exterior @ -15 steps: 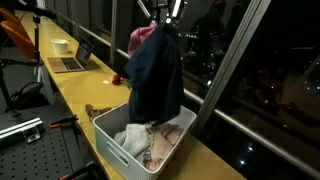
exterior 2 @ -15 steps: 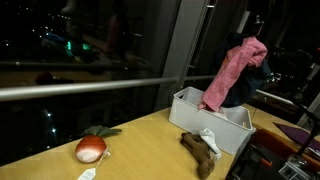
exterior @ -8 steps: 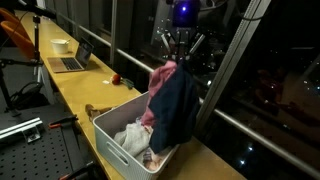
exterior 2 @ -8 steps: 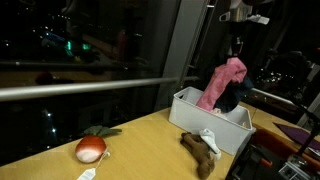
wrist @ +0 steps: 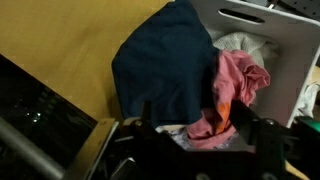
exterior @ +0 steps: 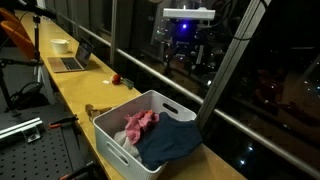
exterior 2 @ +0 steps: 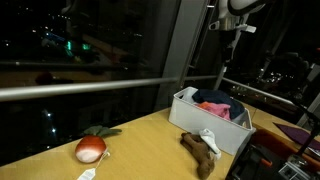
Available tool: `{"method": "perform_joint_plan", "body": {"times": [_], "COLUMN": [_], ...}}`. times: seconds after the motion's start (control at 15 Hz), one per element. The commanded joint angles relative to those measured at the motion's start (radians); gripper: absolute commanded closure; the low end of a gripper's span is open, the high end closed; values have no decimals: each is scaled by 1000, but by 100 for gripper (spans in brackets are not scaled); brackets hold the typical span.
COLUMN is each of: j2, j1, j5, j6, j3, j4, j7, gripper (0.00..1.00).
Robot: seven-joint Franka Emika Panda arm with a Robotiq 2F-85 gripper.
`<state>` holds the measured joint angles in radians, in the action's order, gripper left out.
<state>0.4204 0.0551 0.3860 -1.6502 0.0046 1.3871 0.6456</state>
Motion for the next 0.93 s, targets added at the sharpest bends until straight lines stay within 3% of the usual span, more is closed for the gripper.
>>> {"method": "perform_joint_plan", "body": {"times": [0.0, 0.4, 0.87], "j2": [-20, 80, 238], "j1": [-71, -226, -338], "j5": [-33, -107, -105], "j6": [9, 27, 29], "j3": [49, 135, 148], "j4": [53, 109, 160], "j7": [-60, -324, -502], "gripper": [0, 0, 0]}}
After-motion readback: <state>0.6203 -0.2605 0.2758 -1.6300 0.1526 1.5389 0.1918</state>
